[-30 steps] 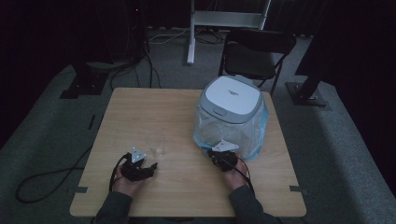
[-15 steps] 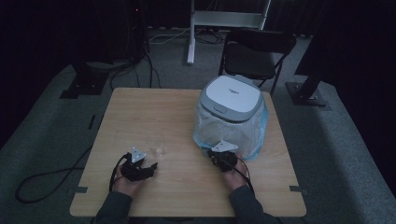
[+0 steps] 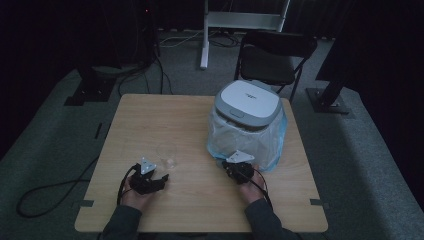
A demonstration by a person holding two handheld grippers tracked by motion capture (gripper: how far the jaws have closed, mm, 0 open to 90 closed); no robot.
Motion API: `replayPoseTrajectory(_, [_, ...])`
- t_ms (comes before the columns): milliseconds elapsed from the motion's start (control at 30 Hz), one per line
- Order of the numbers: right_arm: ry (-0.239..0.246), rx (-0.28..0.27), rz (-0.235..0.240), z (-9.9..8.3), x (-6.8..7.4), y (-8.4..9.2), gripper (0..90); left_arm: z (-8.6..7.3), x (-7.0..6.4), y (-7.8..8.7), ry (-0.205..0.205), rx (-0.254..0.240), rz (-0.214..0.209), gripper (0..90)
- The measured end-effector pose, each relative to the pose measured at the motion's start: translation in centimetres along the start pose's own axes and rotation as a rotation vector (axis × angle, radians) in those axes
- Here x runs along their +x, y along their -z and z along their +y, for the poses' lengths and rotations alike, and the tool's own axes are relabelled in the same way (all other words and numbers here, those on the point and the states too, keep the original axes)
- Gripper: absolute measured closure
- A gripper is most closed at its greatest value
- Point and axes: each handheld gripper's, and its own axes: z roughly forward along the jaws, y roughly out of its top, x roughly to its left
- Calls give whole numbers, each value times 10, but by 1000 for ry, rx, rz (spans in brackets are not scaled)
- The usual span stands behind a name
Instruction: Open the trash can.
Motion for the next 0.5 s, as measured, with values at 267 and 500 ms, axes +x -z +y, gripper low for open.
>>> replayPoseTrajectory(267, [7,3,0,-1,0,-1,900,0,0,0,0,0,0,357])
replayPoseTrajectory(500, [1,-1,4,-2,0,-1,900,0,0,0,1,-2,-1,356])
